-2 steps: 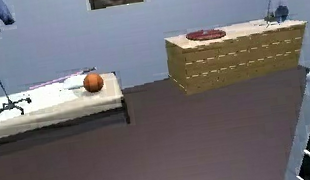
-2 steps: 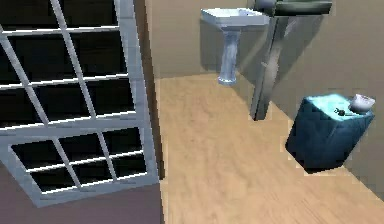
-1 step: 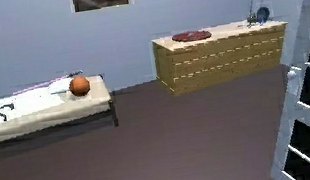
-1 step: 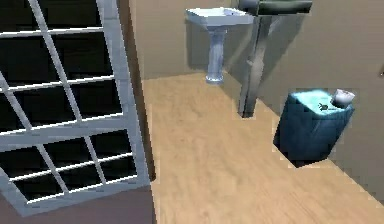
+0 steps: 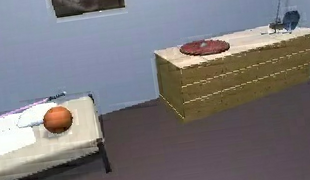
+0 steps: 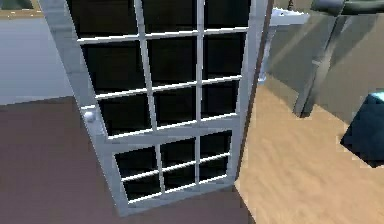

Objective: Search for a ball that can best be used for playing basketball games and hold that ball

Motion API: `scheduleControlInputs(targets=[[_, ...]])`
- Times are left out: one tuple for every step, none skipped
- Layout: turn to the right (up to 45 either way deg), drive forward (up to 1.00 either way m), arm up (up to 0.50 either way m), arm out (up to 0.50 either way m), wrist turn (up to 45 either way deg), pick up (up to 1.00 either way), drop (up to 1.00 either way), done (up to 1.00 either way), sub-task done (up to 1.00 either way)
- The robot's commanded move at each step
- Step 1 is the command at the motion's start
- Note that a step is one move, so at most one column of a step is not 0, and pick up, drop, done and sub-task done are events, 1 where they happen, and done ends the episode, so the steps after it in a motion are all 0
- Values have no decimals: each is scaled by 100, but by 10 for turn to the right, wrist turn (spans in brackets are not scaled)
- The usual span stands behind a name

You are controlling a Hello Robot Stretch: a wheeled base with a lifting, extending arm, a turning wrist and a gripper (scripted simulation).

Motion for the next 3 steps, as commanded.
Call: scheduleControlInputs(targets=[[-420, 0, 0, 0, 0, 0, 0, 0, 0], [0, 100, 0, 0, 0, 0, 0, 0, 0], [-450, 0, 0, 0, 0, 0, 0, 0, 0]])
